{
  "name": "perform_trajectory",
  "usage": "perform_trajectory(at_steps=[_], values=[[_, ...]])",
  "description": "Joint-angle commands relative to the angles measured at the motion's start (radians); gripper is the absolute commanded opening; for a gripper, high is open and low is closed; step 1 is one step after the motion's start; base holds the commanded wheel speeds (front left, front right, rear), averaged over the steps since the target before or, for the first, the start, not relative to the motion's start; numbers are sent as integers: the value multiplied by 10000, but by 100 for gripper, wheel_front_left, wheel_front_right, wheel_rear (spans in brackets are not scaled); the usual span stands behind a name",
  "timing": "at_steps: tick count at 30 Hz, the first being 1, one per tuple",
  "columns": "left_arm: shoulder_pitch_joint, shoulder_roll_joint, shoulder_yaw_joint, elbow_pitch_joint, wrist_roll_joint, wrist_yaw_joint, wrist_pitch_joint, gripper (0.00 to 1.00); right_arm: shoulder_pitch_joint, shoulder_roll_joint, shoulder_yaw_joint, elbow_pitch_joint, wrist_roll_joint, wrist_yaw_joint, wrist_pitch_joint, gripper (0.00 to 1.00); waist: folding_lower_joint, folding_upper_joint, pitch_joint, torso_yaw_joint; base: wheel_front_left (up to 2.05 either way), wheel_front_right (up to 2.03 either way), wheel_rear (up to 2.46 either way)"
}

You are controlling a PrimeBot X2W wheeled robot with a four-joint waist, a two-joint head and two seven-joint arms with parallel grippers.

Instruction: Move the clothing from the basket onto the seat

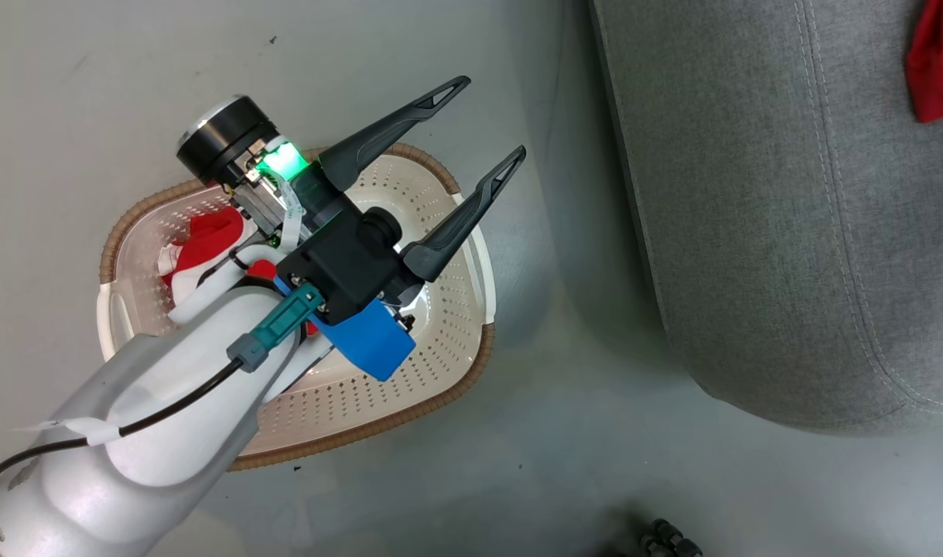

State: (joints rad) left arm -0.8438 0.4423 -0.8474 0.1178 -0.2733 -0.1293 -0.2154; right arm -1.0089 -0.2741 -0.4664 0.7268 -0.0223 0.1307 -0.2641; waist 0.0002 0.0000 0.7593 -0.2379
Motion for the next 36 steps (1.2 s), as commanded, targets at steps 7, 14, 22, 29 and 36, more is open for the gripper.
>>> perform_trajectory(at_steps=[7, 14, 22, 29, 36], values=[[-1, 4, 12, 159, -117, 105, -168, 100, 521, -18, -122, 336, 375, 1, -8, 100, -2, 0, -358, -62, 0, 0, 0], [457, -400, -43, 554, -288, 262, -398, 100, 2449, 341, -284, -944, 311, 1, -6, 100, -2, 0, -1510, 13, 0, 0, 0], [1320, -1006, 383, 904, -688, 571, -501, 100, 4985, 978, 67, -3049, 109, 1, -8, 100, -2, 0, -3090, 263, 0, 0, 0], [2661, -1242, 1466, 744, -803, 785, -508, 100, 6543, 1418, 1167, -5154, 391, 1, -6, 100, -2, 0, -4368, 738, 0, 0, 0], [4104, -1442, 3053, 700, -682, 996, -509, 100, 7422, 1649, 2797, -6180, 357, 1, -6, 100, -2, 0, -5336, 1464, 0, 0, 0]])
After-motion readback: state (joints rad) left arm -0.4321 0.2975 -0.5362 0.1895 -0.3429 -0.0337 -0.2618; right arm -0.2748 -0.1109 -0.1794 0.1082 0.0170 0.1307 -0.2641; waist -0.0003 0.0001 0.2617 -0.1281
